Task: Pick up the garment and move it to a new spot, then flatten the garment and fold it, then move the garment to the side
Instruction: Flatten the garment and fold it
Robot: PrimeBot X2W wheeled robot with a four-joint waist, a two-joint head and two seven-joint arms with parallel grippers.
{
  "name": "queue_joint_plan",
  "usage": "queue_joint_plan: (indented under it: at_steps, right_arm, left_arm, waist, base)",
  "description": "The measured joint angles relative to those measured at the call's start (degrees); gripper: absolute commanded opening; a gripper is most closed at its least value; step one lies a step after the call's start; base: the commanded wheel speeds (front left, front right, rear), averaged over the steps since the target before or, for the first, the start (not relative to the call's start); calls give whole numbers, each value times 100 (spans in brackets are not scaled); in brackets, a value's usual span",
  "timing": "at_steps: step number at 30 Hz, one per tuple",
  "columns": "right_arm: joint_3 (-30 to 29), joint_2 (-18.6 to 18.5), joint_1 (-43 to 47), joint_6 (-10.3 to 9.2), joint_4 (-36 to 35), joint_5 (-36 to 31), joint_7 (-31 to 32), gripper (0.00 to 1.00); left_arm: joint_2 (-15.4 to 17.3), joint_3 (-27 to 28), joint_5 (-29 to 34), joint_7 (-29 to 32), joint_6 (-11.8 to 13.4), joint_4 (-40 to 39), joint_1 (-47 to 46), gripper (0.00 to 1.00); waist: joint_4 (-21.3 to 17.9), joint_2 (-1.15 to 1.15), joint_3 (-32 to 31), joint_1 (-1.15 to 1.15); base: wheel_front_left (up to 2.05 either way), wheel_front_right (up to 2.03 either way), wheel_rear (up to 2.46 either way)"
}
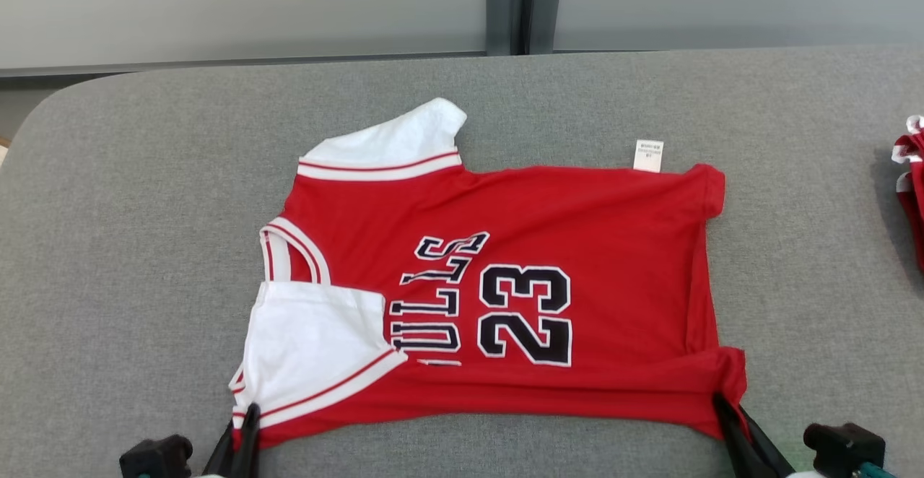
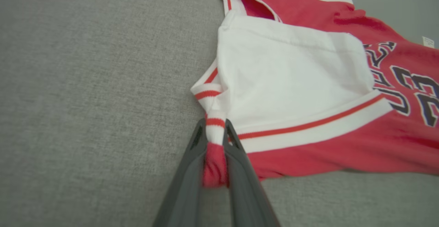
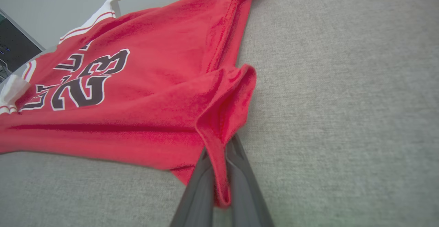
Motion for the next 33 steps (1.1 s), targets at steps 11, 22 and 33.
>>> queue_joint_plan:
  at_steps: [11,22,33]
  right_arm:
    - [-365,97,1048,5,-769,-12,524,0]
    - [-735,171,728,3,-1165,-539,604,100]
    - [-1261,294,414,3,-2530,-1456,408,100]
  left_arm:
    - [171,42,-107,590,278,-923,902,0]
    - [31,-52,124,305,632,-1499,940,100]
    - [196,-266,901,-497,799,-1998,109,100]
  waist:
    - [40,0,-396,0]
    - [-17,0,-451,0]
    - [-106,0,-521,0]
  base:
    - [0,0,0]
    - [0,0,0]
    - [0,0,0]
